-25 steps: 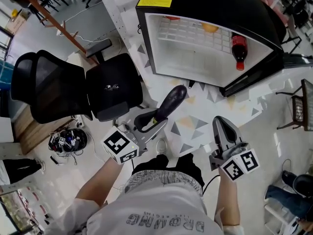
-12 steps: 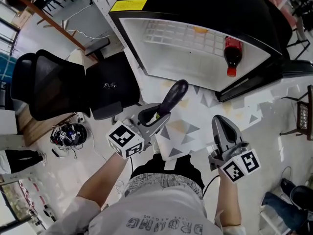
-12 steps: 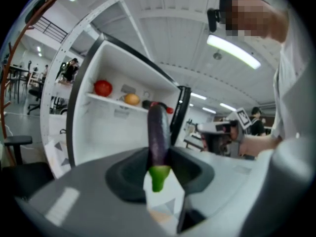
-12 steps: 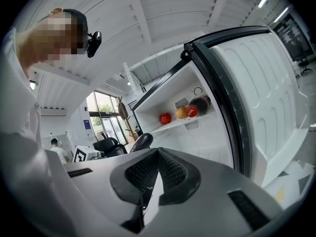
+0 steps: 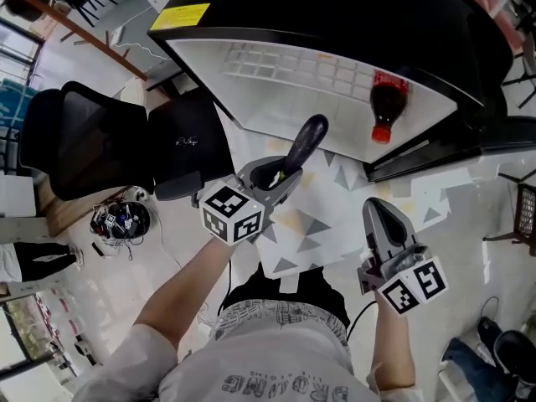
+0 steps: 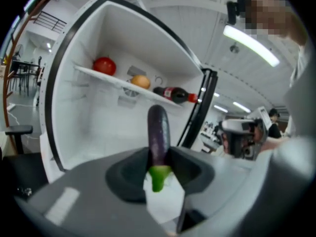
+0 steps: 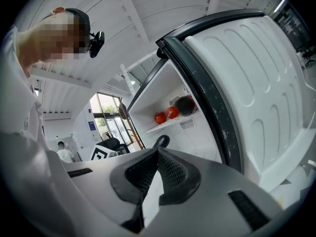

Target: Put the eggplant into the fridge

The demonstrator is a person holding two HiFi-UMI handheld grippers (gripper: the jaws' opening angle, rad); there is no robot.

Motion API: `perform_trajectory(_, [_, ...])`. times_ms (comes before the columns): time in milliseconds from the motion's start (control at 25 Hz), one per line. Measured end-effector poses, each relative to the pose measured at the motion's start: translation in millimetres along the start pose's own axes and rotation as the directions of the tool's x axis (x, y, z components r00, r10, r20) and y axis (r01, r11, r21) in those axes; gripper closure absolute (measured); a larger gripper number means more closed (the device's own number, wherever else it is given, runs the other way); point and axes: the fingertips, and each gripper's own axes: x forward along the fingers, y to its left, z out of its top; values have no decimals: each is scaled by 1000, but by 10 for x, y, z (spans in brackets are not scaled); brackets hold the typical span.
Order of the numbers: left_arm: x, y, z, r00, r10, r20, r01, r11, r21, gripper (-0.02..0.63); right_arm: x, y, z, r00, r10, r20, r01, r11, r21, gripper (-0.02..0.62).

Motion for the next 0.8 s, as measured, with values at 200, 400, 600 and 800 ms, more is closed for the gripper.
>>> perform_trajectory(200, [324,98,-19,1000,21,-19,-20,1000,5,468,41,-93,-3,1000,13,-6,-13,1000,-6,592])
perform_trajectory(400, [650,223,-48,996,67,-52,-67,998,-2,468,102,-141,-23,1000,14,-7,-15,999,-32,592])
perform_trajectory(600, [916,359,-71,992,108,-68,-109,994,-10,468,180,-179,-140,999,32,-30,-34,998,-44,592])
perform_trajectory(800, [1168,502,-126,988,130,-88,-133,991,-31,468,237,-252,-231,998,36,-57,-38,998,-41,592])
